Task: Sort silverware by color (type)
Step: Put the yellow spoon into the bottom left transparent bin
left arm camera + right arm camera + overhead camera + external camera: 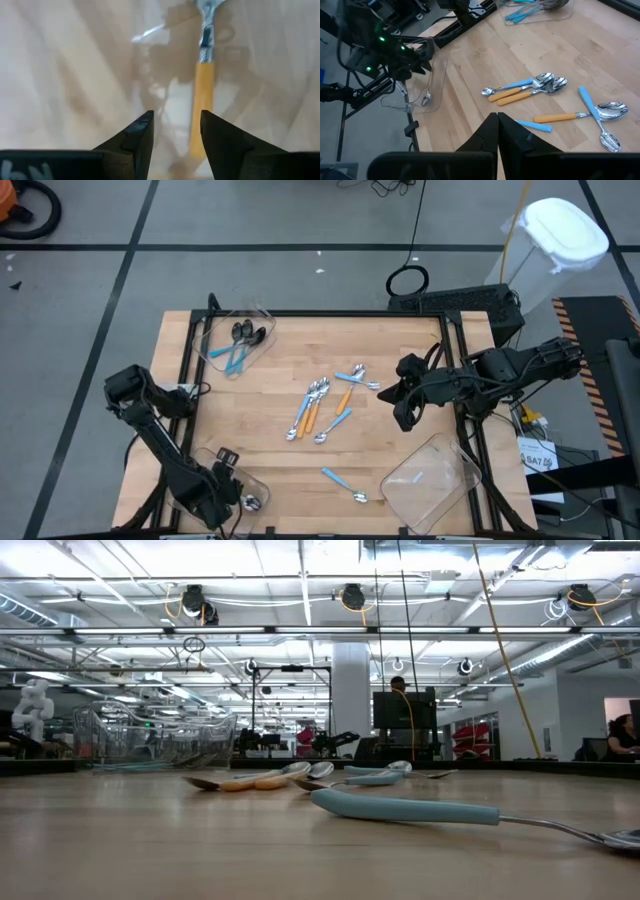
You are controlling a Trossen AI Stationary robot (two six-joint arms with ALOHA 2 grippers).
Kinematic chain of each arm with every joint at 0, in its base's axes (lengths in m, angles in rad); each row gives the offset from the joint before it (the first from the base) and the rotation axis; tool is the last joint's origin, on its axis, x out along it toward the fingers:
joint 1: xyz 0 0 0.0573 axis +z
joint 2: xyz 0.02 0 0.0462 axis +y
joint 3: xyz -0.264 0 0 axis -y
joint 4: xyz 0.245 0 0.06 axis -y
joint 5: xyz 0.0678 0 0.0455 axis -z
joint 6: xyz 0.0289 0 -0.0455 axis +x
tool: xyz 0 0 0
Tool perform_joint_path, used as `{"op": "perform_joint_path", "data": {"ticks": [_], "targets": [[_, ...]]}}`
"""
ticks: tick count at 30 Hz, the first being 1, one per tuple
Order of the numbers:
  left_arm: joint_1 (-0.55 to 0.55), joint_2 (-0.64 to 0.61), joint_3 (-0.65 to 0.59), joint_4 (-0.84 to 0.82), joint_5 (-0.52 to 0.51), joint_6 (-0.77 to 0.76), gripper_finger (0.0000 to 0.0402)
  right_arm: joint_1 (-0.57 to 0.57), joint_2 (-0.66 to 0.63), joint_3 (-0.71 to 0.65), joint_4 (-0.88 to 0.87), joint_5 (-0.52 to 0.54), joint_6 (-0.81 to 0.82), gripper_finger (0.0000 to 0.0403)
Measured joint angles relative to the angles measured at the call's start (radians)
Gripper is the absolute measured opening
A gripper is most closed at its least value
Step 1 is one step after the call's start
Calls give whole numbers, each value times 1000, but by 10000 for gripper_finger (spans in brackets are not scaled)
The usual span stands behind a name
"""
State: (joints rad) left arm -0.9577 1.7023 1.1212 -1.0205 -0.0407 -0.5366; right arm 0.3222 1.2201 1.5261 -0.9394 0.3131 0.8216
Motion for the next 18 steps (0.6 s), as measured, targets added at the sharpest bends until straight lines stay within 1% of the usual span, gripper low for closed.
{"op": "perform_joint_path", "data": {"ticks": [5,9,13,18], "targets": [[2,-1,150,-145,-12,62,161,0,0,0,0,4,-17,0],[13,-2,276,-231,-31,48,161,0,3,0,0,6,-22,0],[39,-2,406,-334,-129,12,161,0,8,0,0,12,-24,0],[101,-3,543,-458,-267,28,161,-2,18,0,0,33,-25,0]]}}
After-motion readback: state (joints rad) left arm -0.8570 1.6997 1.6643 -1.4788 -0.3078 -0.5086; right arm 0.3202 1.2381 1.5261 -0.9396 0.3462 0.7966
